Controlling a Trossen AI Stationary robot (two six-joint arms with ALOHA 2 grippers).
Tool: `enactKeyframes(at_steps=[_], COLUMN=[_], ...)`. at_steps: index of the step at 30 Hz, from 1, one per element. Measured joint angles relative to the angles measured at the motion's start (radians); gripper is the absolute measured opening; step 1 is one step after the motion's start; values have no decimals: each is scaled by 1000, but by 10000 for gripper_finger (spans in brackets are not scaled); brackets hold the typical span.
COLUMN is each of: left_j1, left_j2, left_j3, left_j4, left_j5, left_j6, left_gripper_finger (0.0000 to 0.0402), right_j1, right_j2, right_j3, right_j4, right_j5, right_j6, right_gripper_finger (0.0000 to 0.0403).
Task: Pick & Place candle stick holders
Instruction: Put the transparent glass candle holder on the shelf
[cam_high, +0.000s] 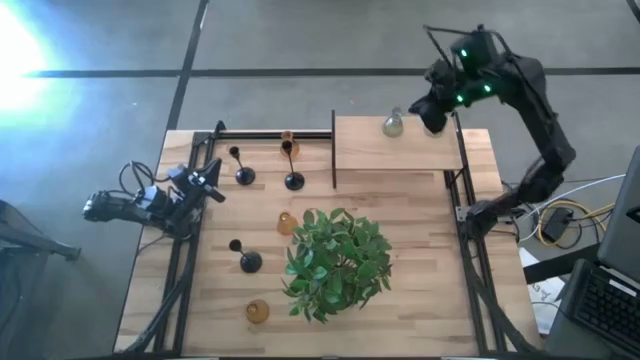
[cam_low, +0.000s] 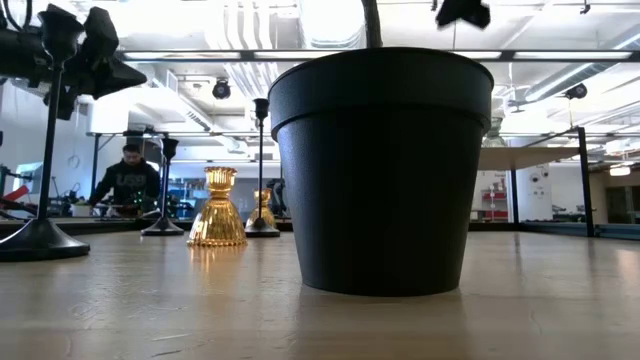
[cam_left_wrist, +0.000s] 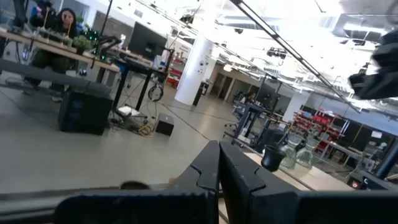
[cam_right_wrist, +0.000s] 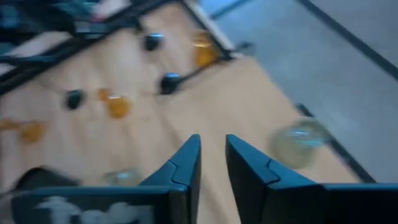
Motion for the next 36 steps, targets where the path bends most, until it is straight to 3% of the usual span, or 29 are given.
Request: enactKeyframes(at_steps=[5, 12, 20, 24, 32, 36], left_j1=[0, 0, 0, 0, 0, 0], left_j2=[0, 0, 0, 0, 0, 0], left_j3=[17, 21, 21, 19, 18, 18], left_j4=[0, 0, 0, 0, 0, 0], left_j5=[0, 0, 0, 0, -1, -1], left_j6=[48, 54, 45, 45, 44, 43], left_gripper_finger=[12, 12, 12, 12, 12, 12], right_j1=[204, 456, 659, 770, 1094, 1232], right_j2=[-83, -158, -234, -291, -474, -520], right_j3=[-41, -159, -388, -537, -951, -1160], right_j4=[1, 56, 101, 175, 543, 724], right_j5=[-11, 5, 196, 347, 804, 933], right_j6=[107, 304, 448, 474, 683, 734], right_gripper_finger=[16, 9, 8, 8, 8, 8])
